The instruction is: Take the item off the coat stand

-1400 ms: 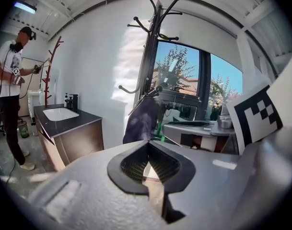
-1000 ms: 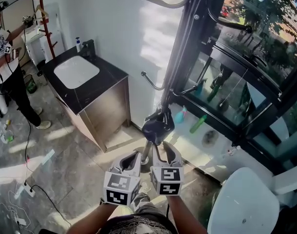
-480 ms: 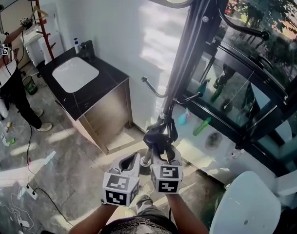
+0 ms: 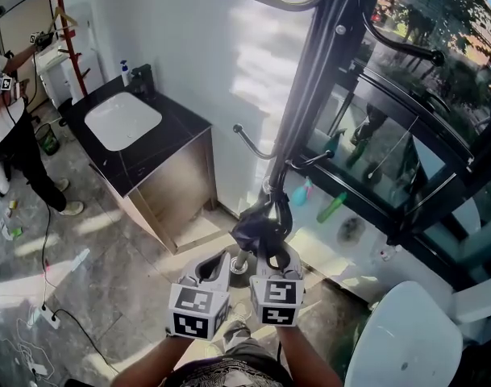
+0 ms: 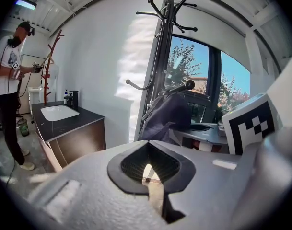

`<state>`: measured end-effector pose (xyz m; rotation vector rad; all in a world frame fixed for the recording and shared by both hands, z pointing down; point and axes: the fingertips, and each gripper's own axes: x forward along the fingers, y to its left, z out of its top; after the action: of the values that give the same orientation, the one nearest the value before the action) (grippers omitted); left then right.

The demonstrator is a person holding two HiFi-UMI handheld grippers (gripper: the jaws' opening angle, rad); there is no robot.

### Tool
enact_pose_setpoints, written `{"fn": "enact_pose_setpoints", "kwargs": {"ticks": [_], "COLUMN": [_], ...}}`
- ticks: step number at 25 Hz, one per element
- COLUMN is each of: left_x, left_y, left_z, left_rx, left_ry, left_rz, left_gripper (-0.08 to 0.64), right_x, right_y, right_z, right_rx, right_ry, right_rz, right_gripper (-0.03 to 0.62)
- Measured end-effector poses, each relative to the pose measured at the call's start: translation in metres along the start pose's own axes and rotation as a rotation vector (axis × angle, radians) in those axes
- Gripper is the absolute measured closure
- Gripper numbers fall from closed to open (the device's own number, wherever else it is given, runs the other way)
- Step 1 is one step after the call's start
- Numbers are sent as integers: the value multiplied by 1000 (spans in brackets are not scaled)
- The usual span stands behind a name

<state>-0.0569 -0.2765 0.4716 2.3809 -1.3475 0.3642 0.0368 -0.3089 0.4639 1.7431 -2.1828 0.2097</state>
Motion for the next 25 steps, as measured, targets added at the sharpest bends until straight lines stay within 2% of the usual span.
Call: {"fn": "enact_pose_setpoints", "kwargs": {"ticks": [9, 25], "left_x": [-13, -53], "left_y": [-18, -29], "left_z": [-2, -4], "left_rx": [22, 39], "left_ry": [-2, -48], "left_rz": [-29, -22], "left_gripper": [555, 555], "right_x": [-27, -77], "right_y": [6, 23], "right_z": [10, 10], "right_rx": [-25, -30], "right_ry": [-46, -119], "right_rz": [-17, -24], "right_gripper": [572, 572]}}
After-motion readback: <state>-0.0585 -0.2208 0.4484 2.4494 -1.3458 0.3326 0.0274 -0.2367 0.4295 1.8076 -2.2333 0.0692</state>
